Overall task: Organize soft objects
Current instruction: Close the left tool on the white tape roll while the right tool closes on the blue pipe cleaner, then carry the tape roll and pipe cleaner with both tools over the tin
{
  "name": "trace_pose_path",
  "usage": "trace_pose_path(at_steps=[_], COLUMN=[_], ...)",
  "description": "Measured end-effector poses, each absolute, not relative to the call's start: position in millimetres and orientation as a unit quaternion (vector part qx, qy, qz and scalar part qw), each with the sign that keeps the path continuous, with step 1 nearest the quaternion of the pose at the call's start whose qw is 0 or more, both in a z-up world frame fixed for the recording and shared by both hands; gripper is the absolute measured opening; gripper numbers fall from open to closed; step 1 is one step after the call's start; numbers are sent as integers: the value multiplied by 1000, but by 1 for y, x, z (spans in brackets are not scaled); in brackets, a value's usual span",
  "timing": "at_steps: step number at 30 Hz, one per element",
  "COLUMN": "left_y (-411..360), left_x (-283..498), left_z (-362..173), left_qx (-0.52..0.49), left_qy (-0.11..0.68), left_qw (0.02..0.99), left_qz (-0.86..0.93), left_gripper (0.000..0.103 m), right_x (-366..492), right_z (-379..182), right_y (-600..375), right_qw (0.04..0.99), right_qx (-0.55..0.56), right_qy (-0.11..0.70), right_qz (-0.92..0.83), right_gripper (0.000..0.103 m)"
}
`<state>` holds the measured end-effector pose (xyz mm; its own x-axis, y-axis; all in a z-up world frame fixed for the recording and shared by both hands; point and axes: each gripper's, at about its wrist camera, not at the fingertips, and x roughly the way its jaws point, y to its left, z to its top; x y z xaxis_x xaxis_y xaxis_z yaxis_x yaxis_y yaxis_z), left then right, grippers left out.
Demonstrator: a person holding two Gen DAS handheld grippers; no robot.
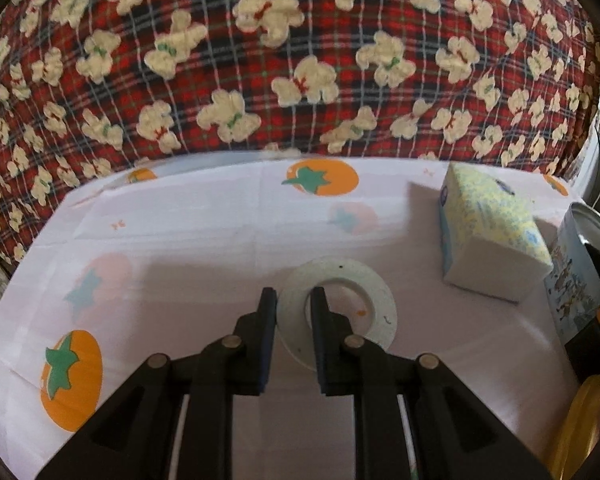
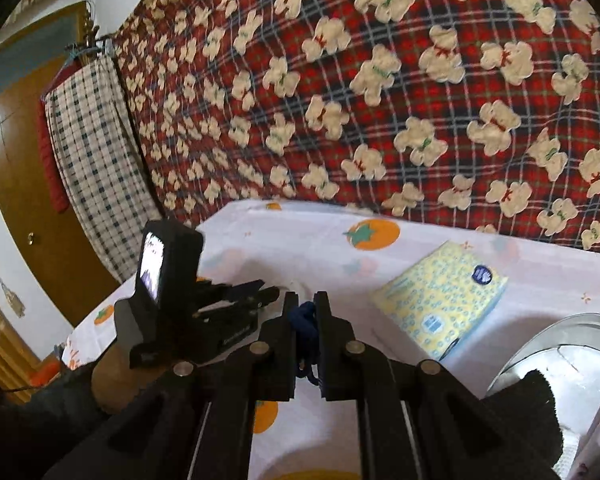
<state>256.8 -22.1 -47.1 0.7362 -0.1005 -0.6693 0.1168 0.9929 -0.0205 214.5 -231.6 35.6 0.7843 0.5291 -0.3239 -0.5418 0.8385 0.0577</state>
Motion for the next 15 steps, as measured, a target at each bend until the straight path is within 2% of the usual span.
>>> trace_pose_path(at_steps=[11,15], left_y=[-52,-63], left_x=[225,219], left_z=[-20,-17], left_qx=[26,32], left_qy=[281,277], left_qw=[954,954], left_qz=[-98,-112], left_gripper=[15,15], right_x=[194,186], right_z=[45,48], right_y=[-247,-252], right_qw=[958,962], right_qx=[-11,-8], right_qy=[89,64], right_qz=[271,264], right_gripper=[9,9])
